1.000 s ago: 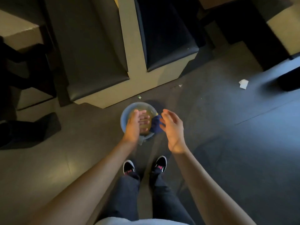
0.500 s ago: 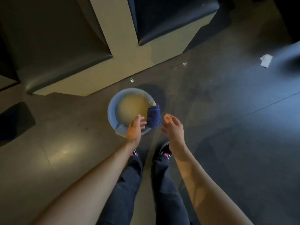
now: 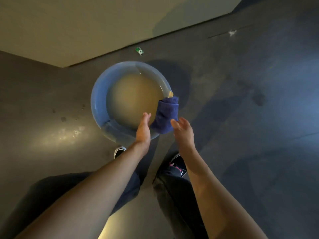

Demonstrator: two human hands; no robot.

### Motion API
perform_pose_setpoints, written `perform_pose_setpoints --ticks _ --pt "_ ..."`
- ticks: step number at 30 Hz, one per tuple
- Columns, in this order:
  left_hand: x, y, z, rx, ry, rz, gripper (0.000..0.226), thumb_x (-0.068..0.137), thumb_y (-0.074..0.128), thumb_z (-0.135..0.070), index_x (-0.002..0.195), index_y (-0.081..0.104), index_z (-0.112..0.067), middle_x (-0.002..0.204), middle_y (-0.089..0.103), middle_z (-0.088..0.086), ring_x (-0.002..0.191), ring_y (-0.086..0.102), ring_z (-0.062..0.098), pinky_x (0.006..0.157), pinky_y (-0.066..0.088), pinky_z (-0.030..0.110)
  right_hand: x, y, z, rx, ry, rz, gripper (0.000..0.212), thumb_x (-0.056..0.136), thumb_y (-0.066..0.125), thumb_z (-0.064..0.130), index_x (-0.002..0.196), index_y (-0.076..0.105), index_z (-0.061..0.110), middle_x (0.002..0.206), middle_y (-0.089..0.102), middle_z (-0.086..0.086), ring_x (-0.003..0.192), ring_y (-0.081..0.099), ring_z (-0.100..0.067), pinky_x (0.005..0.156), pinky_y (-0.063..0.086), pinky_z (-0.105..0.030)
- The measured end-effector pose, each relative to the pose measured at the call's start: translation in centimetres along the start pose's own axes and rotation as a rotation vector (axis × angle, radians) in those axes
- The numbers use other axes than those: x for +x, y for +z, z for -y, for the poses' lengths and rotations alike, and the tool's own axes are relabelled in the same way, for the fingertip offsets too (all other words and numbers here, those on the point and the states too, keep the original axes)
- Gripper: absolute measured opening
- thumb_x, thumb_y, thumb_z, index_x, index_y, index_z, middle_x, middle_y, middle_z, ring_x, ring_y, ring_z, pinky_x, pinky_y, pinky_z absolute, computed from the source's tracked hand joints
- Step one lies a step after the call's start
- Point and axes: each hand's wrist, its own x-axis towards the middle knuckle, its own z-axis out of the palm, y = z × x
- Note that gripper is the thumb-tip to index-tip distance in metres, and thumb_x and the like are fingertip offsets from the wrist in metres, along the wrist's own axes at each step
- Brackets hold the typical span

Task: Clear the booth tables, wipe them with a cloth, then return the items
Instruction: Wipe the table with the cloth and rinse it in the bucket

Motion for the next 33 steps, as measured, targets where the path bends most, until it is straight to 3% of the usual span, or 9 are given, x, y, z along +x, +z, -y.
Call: perform_pose_setpoints --ticks 3,5,9,11,16,19,23,27,33 --pt "3.7 0.4 1.2 0.002 -0.006 0.055 0.054 0.11 0.025 -0.042 0.152 0.04 -0.011 0.158 0.037 -0.002 0.145 0.033 0.008 0.105 0.027 0.015 3.4 2.1 -1.5 0.014 -0.023 0.013 0.028 0.097 0.063 0.025 0.122 0.054 0.015 0.101 0.061 0.008 0.088 0.06 -0.005 0.083 0.05 -0.022" --pt "5.3 1.2 1.7 0.0 -0.041 0.115 0.047 0.11 0.023 -0.043 0.145 0.043 -0.019 0.141 0.048 -0.009 0.125 0.045 0.003 0.084 0.042 0.009 5.3 3.5 -2.4 0.008 -0.062 0.012 0.04 0.094 0.066 0.026 0.129 0.054 0.012 0.113 0.067 0.001 0.101 0.065 -0.015 0.094 0.053 -0.035" --pt "7.4 2.5 2.0 -0.024 -0.071 0.16 0.058 0.109 0.02 -0.047 0.144 0.05 -0.011 0.137 0.056 0.007 0.109 0.057 0.01 0.064 0.049 0.01 7.5 4.5 -3.4 -0.056 -0.107 -0.009 0.026 0.092 0.066 0.022 0.116 0.062 0.014 0.1 0.071 0.001 0.092 0.067 -0.016 0.084 0.055 -0.036" --pt "7.6 2.2 2.0 -0.028 -0.089 0.148 0.059 0.108 0.02 -0.049 0.138 0.054 -0.012 0.136 0.059 0.012 0.114 0.057 0.015 0.07 0.049 0.013 7.7 4.0 -3.5 -0.169 -0.136 -0.093 0.01 0.091 0.065 0.022 0.091 0.066 0.012 0.079 0.067 0.001 0.076 0.064 -0.018 0.075 0.053 -0.043" --pt "5.3 1.2 0.5 0.0 -0.135 0.023 0.056 0.096 0.052 -0.059 0.123 0.067 -0.013 0.119 0.071 0.007 0.111 0.065 0.02 0.101 0.05 0.035 5.7 2.0 -2.7 -0.131 -0.12 -0.221 0.034 0.087 0.069 0.019 0.057 0.053 0.016 0.052 0.051 0.004 0.052 0.045 -0.012 0.056 0.038 -0.032" --pt "2.5 0.9 -0.9 -0.014 -0.149 0.032 0.043 0.096 0.06 -0.047 0.12 0.069 -0.012 0.118 0.072 0.009 0.111 0.067 0.025 0.103 0.051 0.042 2.6 1.1 -1.1 0.038 -0.113 -0.149 0.027 0.092 0.066 0.019 0.07 0.06 0.005 0.063 0.058 -0.002 0.06 0.051 -0.012 0.059 0.042 -0.033" --pt "-3.5 0.3 -4.5 -0.019 -0.069 0.049 0.023 0.098 0.061 -0.038 0.1 0.071 -0.018 0.1 0.074 0.004 0.089 0.069 0.019 0.074 0.055 0.03 -3.1 -0.1 2.3 0.169 -0.137 -0.052 0.017 0.096 0.061 0.024 0.089 0.062 0.008 0.083 0.064 -0.006 0.076 0.058 -0.017 0.07 0.049 -0.034" --pt "-10.8 -1.5 -9.2 0.052 0.091 0.058 0.019 0.097 0.064 -0.03 0.086 0.065 -0.014 0.087 0.07 0.006 0.085 0.064 0.022 0.078 0.05 0.036 -9.7 -0.9 7.2 0.274 -0.17 0.046 0.009 0.098 0.06 0.021 0.093 0.063 0.015 0.09 0.069 -0.004 0.081 0.064 -0.015 0.069 0.054 -0.027" --pt "-23.0 -6.2 -17.1 0.005 0.248 0.076 0.009 0.097 0.064 -0.022 0.097 0.062 -0.013 0.094 0.069 0.007 0.088 0.065 0.017 0.083 0.05 0.035 -22.0 -1.5 16.1 0.267 -0.255 0.231 0.012 0.099 0.06 0.019 0.11 0.065 0.018 0.105 0.074 -0.004 0.096 0.07 -0.018 0.085 0.057 -0.035"
